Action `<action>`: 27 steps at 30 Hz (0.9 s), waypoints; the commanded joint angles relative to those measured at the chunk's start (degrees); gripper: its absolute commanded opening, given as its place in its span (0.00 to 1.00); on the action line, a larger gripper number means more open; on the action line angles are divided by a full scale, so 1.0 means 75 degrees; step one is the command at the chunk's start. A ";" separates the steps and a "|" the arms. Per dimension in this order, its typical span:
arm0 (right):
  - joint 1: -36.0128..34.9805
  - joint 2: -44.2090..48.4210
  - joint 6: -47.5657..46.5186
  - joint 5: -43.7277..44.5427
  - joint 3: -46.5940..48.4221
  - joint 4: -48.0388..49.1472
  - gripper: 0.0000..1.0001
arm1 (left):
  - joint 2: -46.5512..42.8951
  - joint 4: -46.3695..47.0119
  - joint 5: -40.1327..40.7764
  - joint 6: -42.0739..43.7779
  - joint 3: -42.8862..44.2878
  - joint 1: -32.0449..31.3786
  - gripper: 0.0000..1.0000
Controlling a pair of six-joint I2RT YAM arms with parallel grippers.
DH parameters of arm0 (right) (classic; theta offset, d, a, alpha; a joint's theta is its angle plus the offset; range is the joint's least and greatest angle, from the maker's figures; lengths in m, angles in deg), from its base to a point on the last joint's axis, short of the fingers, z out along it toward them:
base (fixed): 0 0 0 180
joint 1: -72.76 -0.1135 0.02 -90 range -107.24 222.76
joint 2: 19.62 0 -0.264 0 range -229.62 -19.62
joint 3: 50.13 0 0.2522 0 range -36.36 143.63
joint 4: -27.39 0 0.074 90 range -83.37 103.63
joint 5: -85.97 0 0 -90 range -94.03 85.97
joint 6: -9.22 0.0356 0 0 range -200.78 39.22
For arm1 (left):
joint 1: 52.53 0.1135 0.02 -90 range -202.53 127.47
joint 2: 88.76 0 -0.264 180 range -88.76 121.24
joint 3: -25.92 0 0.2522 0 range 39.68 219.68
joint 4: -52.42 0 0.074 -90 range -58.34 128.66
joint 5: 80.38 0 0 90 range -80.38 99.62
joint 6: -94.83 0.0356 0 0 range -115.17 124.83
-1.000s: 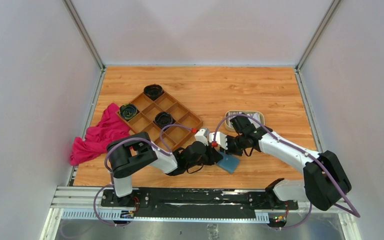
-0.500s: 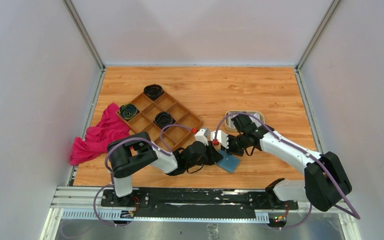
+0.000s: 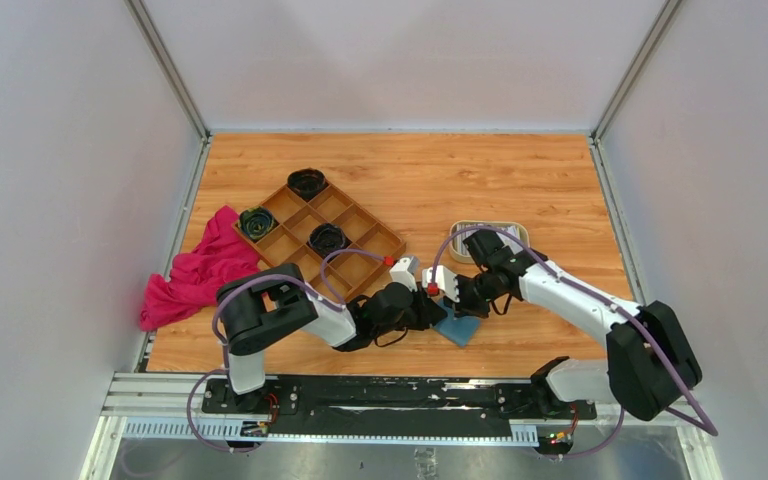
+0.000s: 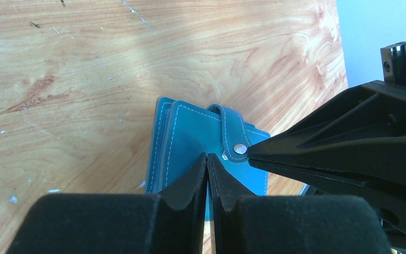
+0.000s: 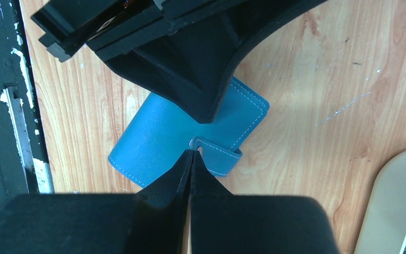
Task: Put the credit cards into the card holder
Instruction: Close the card holder at the center of the board.
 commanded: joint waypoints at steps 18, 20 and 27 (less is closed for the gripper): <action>-0.0285 -0.0474 0.0000 0.0075 -0.0136 -0.0213 0.00 | 0.0284 -0.0402 0.0110 0.0094 0.0029 0.0037 0.09; -0.0304 -0.0534 -0.0018 0.0115 -0.0142 -0.0234 0.00 | 0.0284 -0.0402 0.0108 0.0093 0.0030 0.0029 0.09; -0.0314 -0.0794 0.0097 0.0433 -0.0087 -0.0217 0.00 | 0.0265 -0.0402 0.0098 0.0096 0.0019 0.0030 0.09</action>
